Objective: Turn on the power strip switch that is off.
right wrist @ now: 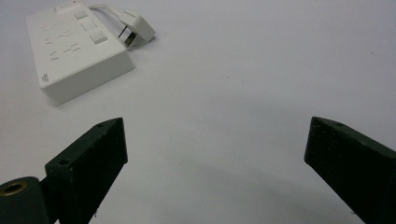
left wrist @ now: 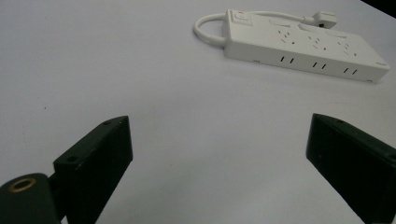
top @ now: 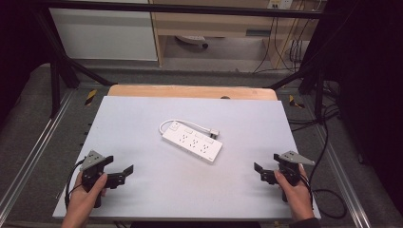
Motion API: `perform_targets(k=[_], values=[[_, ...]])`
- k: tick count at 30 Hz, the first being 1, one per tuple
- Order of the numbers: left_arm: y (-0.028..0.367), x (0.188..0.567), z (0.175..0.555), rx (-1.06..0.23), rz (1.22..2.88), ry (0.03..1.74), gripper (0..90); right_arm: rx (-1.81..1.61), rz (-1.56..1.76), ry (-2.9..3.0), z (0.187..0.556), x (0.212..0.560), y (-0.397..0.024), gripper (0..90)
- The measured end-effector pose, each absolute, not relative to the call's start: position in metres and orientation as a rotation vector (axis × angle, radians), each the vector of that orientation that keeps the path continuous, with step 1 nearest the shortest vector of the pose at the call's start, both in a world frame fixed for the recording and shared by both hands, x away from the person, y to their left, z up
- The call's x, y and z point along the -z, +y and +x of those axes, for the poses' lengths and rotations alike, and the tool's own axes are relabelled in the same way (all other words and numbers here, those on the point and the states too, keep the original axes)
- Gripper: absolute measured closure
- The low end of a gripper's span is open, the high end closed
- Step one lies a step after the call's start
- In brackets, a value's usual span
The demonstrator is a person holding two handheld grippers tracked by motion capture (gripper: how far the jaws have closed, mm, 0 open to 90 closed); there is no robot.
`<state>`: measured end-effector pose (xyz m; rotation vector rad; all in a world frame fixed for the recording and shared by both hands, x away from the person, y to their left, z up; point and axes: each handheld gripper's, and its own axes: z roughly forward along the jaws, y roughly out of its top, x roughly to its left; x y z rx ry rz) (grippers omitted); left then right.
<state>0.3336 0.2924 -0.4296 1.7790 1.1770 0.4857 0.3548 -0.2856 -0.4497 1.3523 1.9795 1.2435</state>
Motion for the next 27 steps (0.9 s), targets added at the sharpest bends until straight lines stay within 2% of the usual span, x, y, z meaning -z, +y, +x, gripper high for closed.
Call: perform_targets(k=[27], values=[[0.288, 0.436, 0.337, -0.451, 1.838, 1.198, 7.4, -1.298, 1.313, 2.025, 0.356, 0.424, -0.273, 5.4]])
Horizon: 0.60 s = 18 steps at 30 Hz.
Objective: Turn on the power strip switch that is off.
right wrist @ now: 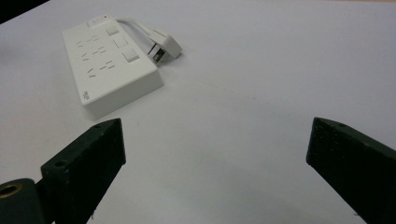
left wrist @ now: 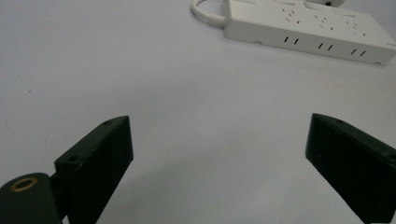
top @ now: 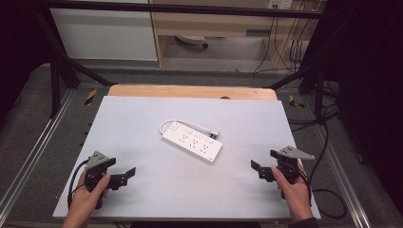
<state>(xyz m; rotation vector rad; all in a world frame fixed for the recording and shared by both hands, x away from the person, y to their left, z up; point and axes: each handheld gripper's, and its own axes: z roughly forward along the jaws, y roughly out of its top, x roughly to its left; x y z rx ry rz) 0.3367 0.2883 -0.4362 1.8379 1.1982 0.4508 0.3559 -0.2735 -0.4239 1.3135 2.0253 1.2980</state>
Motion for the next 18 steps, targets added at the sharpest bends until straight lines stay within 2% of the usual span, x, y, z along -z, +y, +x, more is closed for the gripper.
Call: perform_targets(k=[18], values=[[0.288, 0.438, 0.336, -0.445, 1.843, 1.204, 7.5, -1.335, 1.172, 2.085, 0.38, 0.381, -0.242, 4.7]])
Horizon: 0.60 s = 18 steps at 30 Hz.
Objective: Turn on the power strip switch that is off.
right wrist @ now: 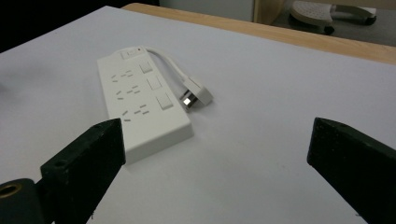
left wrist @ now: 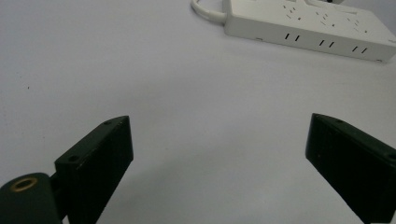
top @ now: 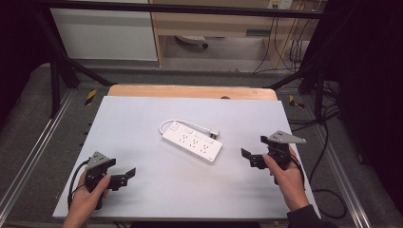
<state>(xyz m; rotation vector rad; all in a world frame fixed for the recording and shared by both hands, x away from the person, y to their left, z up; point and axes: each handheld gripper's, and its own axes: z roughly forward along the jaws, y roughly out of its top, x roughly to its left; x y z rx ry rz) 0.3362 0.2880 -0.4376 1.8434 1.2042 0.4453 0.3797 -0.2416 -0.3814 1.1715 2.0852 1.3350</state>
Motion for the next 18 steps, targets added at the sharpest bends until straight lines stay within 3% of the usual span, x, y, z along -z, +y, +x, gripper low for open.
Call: perform_targets(k=[18], values=[[0.287, 0.438, 0.336, -0.441, 1.855, 1.2, 7.4, -1.348, 1.104, 2.097, 0.411, 0.351, -0.201, 4.1]])
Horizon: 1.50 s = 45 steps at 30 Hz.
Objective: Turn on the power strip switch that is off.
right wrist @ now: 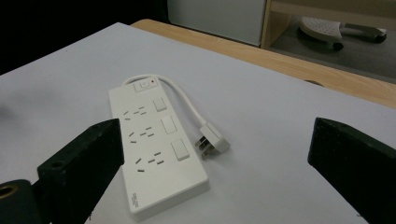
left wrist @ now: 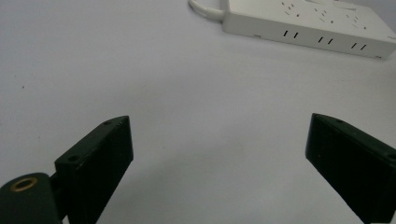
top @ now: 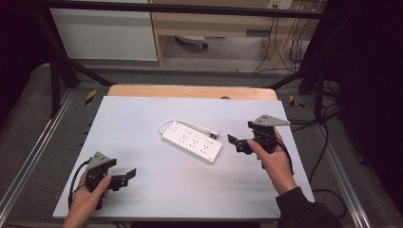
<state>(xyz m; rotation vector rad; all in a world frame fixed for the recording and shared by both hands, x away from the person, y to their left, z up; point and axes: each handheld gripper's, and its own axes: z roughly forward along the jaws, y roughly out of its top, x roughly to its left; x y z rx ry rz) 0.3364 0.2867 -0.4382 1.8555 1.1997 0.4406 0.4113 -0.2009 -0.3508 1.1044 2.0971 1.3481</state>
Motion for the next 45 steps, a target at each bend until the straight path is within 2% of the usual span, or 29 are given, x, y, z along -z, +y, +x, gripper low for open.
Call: perform_targets(k=[9, 20, 24, 26, 28, 29, 30, 40, 45], values=[[0.286, 0.438, 0.337, -0.443, 1.861, 1.196, 7.5, -1.353, 1.108, 2.08, 0.423, 0.349, -0.186, 5.7], [0.286, 0.438, 0.337, -0.445, 1.864, 1.193, 7.5, -1.366, 1.113, 2.055, 0.435, 0.353, -0.169, 15.5], [0.286, 0.438, 0.337, -0.445, 1.866, 1.191, 7.5, -1.378, 1.118, 2.044, 0.438, 0.355, -0.165, 25.9], [0.286, 0.438, 0.337, -0.442, 1.866, 1.189, 7.5, -1.399, 1.109, 2.038, 0.441, 0.356, -0.162, 35.7], [0.286, 0.438, 0.337, -0.442, 1.864, 1.189, 7.5, -1.4, 1.107, 2.038, 0.442, 0.357, -0.16, 38.3], [0.286, 0.438, 0.337, -0.442, 1.864, 1.189, 7.5, -1.402, 1.104, 2.031, 0.443, 0.359, -0.157, 44.8], [0.285, 0.438, 0.337, -0.442, 1.864, 1.19, 7.5, -1.402, 1.104, 2.031, 0.443, 0.359, -0.157, 44.8], [0.285, 0.438, 0.337, -0.443, 1.866, 1.186, 7.5, -1.395, 1.038, 2.036, 0.45, 0.363, -0.133, 70.1], [0.285, 0.438, 0.337, -0.445, 1.867, 1.185, 7.5, -1.392, 1.013, 2.052, 0.453, 0.365, -0.125, 76.2]])
